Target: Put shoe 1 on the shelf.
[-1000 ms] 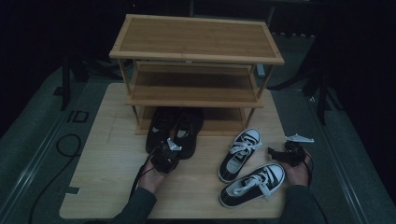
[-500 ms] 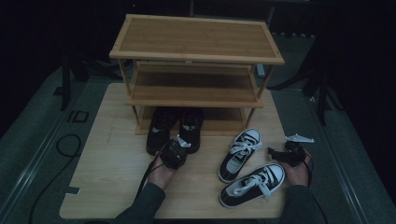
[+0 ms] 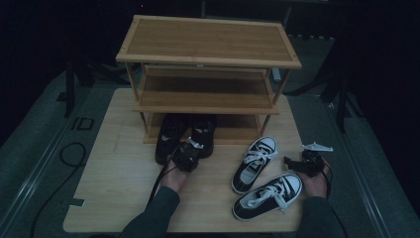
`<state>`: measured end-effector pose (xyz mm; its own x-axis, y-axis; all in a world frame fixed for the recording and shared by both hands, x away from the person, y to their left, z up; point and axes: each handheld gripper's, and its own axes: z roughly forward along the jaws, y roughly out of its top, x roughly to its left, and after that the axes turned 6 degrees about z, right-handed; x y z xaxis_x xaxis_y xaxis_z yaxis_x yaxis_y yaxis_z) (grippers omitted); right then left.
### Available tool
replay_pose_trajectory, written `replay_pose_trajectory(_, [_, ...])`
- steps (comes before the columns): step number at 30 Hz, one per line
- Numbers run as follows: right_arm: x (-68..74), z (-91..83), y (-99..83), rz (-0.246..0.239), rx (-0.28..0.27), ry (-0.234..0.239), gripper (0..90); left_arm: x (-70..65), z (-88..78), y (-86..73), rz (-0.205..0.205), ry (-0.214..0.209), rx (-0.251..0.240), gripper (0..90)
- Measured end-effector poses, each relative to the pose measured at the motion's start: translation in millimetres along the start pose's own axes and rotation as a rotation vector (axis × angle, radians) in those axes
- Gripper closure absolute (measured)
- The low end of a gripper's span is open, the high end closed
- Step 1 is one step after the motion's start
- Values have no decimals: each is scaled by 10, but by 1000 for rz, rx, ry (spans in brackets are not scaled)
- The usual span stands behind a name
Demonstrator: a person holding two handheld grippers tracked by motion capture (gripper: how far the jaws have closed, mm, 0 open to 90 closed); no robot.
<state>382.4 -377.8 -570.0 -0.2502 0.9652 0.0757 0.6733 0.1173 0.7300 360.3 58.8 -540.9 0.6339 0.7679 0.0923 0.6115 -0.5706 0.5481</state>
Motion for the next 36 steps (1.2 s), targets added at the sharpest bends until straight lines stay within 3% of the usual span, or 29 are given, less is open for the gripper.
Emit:
replay_pose_trajectory(5, [0,-1,0,0,1,0,149,36,86,131,-13,7,12,894])
replay_pose_trajectory(8, [-1,0,1,0,1,0,149,61,149,217,-51,13,12,894])
replay_pose_trajectory(14, [0,0,1,0,1,0,149,92,210,300,-65,20,17,894])
replay_pose_trajectory(19, [0,0,1,0,1,1,149,86,211,303,-53,25,19,879])
replay_pose_trajectory(25, [-1,0,1,0,1,1,149,47,33,177,-21,8,-9,875])
replay_pose_trajectory(32, [-1,1,0,-1,0,1,149,52,-227,-75,-15,13,-37,865])
replay_pose_trajectory(36, [-1,1,0,-1,0,1,149,107,-400,-366,-24,26,-28,865])
